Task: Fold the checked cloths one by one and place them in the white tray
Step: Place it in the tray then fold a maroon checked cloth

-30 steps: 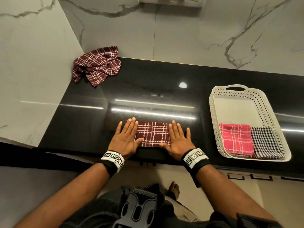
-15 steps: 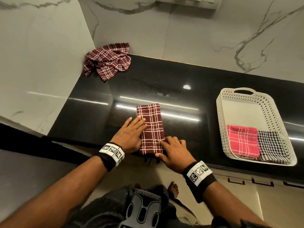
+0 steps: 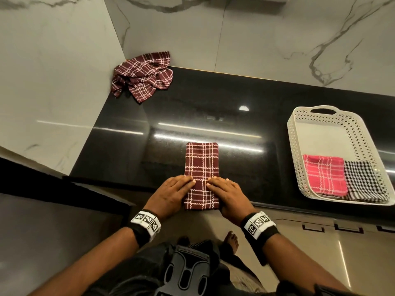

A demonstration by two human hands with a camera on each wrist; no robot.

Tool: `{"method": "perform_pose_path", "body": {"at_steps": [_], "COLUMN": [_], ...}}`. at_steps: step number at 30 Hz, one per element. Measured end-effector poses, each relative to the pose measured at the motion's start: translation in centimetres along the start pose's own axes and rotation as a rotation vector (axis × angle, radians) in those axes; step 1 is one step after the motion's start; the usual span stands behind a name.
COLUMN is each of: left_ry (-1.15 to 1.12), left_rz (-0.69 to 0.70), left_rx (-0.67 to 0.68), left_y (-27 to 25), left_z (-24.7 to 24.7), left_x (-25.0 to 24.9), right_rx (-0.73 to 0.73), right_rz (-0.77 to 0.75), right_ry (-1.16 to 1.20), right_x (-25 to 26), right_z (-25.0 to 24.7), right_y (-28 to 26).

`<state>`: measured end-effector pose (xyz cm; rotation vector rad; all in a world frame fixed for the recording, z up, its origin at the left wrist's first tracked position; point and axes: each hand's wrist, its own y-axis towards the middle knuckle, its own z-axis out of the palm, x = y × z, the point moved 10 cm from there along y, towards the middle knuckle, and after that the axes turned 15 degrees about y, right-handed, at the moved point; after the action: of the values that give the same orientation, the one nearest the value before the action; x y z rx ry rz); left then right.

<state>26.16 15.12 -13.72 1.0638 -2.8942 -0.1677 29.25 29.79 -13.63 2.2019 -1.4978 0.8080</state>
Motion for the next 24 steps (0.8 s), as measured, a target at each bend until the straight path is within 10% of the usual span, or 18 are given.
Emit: {"method": "perform_pose_path", "body": {"at_steps": [10, 24], "left_ry": [-0.469, -0.213], "left_rz": [-0.544, -0.7], "left_rx": [0.107, 0.288], "left_y": [4.1, 8.7], "left_z": [-1.9, -0.1], "left_x": [5.6, 7.4], "right_rx": [-0.386, -0.435], "right_rz": [0.439, 0.834], "right_ry": [0.536, 0.276], "right_x": [-1.7, -5.0], "right_z": [-4.5, -5.9], "right_y": [3.9, 6.8]}}
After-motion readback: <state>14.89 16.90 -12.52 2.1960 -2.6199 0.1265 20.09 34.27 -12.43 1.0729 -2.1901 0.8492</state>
